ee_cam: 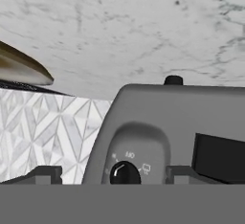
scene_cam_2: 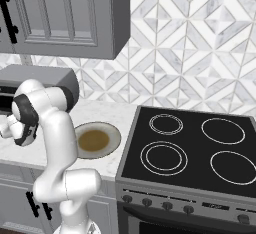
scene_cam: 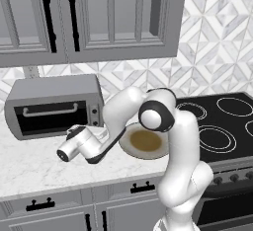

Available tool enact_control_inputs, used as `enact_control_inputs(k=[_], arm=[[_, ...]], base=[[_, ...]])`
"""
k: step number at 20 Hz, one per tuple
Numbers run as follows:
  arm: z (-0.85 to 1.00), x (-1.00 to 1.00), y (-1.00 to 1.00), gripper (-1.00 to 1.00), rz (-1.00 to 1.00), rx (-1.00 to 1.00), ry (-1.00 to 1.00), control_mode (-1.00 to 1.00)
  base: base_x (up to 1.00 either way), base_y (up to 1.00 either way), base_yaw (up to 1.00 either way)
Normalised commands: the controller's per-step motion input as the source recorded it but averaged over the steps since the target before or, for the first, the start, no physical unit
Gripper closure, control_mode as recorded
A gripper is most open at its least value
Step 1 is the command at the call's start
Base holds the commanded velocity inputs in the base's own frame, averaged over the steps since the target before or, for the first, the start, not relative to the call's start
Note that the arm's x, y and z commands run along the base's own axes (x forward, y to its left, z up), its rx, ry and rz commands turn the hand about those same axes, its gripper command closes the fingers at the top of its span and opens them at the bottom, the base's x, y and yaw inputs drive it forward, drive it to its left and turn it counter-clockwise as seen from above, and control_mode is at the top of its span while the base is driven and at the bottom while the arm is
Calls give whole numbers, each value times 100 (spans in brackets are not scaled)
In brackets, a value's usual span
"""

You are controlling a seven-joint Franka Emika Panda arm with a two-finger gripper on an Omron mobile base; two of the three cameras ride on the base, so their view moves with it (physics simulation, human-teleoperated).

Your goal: Pick up the kebab skewer and baguette bread, and place them inside the toaster oven. Close the toaster oven door and start by setting the timer.

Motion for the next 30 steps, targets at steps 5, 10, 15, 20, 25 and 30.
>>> enact_control_inputs(k=[5,10,15,20,25,30], arm=[[0,6,-14,-100,1,-2,0,-100],[0,0,-30,-100,7,-1,0,-100],[0,0,-20,-100,10,-1,0,-100],[0,0,-2,-100,10,0,0,-100],[0,0,0,-100,8,0,0,-100],[0,0,0,-100,2,0,0,-100]], base=[[0,0,0],[0,0,0],[0,0,0],[0,0,0],[0,0,0],[0,0,0]])
